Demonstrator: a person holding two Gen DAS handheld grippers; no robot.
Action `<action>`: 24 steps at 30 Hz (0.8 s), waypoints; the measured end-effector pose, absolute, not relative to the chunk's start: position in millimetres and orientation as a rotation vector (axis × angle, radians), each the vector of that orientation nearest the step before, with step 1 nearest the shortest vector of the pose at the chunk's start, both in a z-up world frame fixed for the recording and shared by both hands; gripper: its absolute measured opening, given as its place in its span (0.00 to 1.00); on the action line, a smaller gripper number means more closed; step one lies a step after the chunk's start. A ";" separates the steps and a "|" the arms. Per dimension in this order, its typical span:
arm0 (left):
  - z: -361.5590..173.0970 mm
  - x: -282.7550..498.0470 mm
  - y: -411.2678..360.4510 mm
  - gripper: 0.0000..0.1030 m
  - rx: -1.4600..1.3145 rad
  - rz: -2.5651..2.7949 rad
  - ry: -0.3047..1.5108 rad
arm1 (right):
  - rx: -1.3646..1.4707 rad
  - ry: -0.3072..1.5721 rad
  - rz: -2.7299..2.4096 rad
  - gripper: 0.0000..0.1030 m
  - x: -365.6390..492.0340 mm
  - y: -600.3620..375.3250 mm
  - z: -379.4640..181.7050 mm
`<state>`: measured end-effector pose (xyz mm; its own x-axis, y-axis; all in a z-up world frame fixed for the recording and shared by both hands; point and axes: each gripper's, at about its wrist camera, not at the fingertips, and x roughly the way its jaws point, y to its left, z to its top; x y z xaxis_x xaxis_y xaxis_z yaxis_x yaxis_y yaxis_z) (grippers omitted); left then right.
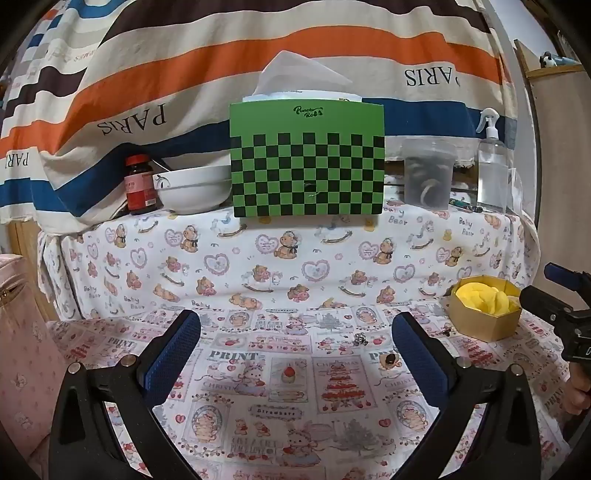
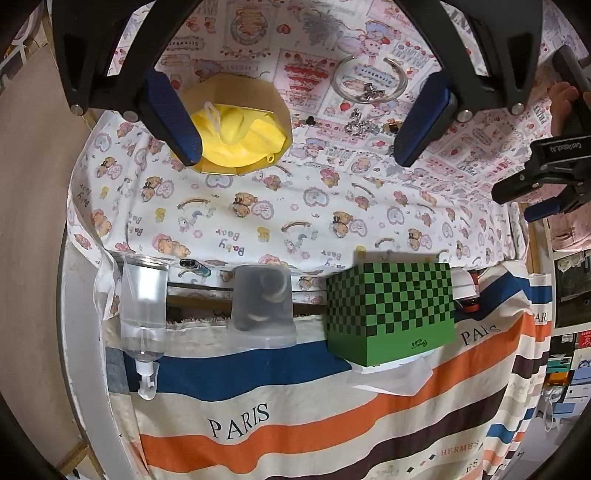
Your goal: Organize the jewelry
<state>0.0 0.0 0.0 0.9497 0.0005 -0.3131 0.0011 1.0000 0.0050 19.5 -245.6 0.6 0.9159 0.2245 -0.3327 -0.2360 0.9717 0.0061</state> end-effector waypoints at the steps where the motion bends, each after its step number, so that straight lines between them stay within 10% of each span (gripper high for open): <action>1: 0.1 0.0 -0.2 1.00 0.011 0.001 0.319 | -0.037 0.337 0.236 1.00 19.5 -245.3 0.6; 24: 0.7 -1.1 -2.1 1.00 0.023 0.001 0.310 | -0.048 0.342 0.234 1.00 21.6 -244.3 0.4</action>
<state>-1.1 -2.1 0.7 0.9522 0.0049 -0.3054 0.0023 0.9997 0.0233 21.6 -244.3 0.4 0.9155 0.2191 -0.3374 -0.2354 0.9719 -0.0075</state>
